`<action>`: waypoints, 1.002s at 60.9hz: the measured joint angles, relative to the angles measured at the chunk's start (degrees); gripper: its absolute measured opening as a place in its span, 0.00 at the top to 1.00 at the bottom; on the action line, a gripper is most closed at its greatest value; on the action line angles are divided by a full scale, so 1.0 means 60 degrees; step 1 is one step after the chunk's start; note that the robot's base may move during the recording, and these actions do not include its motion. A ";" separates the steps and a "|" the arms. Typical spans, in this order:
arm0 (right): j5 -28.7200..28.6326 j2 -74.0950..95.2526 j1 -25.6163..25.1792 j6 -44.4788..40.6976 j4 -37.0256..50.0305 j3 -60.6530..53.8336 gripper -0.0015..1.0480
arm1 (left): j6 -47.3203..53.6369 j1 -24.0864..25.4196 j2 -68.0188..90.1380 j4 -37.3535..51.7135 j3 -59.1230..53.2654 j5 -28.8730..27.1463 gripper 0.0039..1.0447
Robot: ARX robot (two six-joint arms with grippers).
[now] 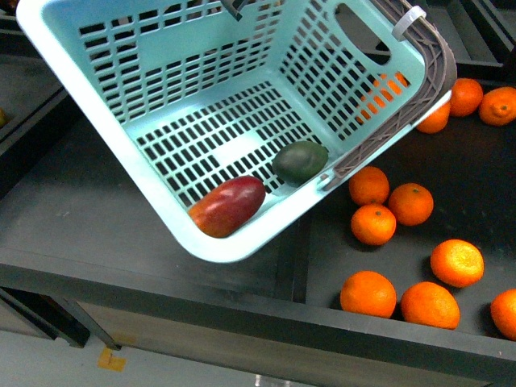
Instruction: Pick mango and avocado into basket
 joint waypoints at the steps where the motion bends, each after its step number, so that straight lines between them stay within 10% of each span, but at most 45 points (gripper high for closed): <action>1: -0.0004 0.0000 -0.0004 0.0000 0.0000 0.0000 0.07 | -0.0499 0.0011 0.0062 -0.0117 0.0117 -0.0499 0.95; 14: 0.0029 0.0000 -0.0004 0.0004 0.0000 0.0000 0.07 | -0.2983 0.1122 0.0845 -0.0087 0.1002 -0.1738 0.95; 28: 0.0018 0.0000 -0.0004 0.0004 0.0004 0.0000 0.07 | -0.3789 0.3271 0.3708 -0.0423 0.3089 0.0157 0.95; 42: 0.0018 0.0000 -0.0004 0.0000 0.0000 0.0000 0.07 | -0.2987 0.3818 0.4976 -0.0907 0.4444 0.2441 0.95; 56: 0.0022 0.0000 -0.0004 0.0004 0.0000 0.0000 0.07 | -0.2379 0.4003 0.5111 -0.0860 0.4466 0.2987 0.95; 61: 0.0022 0.0000 -0.0004 0.0000 0.0000 0.0000 0.07 | -0.2288 0.4105 0.5096 -0.0703 0.4295 0.2900 0.81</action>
